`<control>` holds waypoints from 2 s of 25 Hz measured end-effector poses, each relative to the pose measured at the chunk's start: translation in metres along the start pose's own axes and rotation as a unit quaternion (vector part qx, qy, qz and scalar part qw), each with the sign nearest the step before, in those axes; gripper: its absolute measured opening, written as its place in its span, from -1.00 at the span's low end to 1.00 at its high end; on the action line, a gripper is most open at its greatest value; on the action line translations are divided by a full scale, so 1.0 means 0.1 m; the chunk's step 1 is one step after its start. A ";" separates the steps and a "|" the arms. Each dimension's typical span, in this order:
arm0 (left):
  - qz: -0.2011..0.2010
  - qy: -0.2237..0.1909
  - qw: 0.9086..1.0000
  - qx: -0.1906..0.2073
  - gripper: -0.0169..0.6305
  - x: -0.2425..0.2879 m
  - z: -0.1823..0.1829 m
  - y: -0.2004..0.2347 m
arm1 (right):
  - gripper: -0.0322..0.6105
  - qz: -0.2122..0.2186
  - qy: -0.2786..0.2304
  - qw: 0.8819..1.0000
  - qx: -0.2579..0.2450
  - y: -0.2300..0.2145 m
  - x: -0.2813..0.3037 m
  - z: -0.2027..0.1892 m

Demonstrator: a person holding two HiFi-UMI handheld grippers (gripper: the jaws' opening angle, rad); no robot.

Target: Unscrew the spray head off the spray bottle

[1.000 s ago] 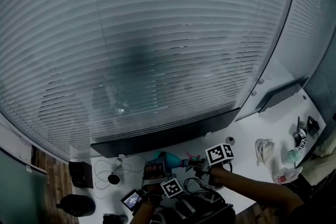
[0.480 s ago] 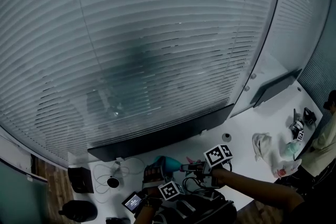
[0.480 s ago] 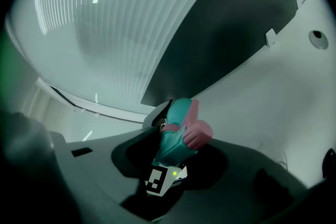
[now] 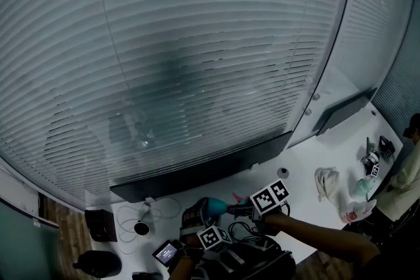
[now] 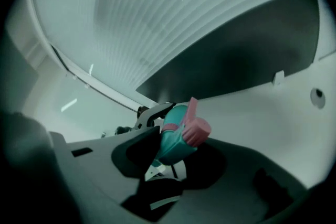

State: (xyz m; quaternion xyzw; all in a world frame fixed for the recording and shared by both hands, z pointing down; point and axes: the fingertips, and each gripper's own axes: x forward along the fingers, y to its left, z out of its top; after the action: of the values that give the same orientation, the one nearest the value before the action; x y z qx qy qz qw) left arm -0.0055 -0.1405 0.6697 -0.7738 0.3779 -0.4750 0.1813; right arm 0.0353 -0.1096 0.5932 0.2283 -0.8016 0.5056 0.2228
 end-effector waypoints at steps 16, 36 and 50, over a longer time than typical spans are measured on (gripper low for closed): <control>-0.096 -0.041 0.984 -0.146 0.20 0.57 -0.18 -0.40 | -0.52 -0.192 0.291 0.874 -0.338 -0.43 0.55 0.09; -0.143 -0.162 0.941 -0.259 0.26 0.79 -0.53 -0.55 | -0.52 -0.177 0.378 0.827 -0.377 -0.48 1.21 0.08; -0.140 -0.154 0.935 -0.288 0.27 0.61 -0.64 -0.43 | -0.52 -0.161 0.316 0.846 -0.398 -0.16 1.03 0.22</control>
State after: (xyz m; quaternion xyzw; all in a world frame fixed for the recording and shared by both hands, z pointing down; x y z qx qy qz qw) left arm -0.0275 -0.1534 0.7643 -0.9016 0.3538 -0.2413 -0.0612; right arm -0.0400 -0.1505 0.6558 0.0742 -0.7723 0.1448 0.6140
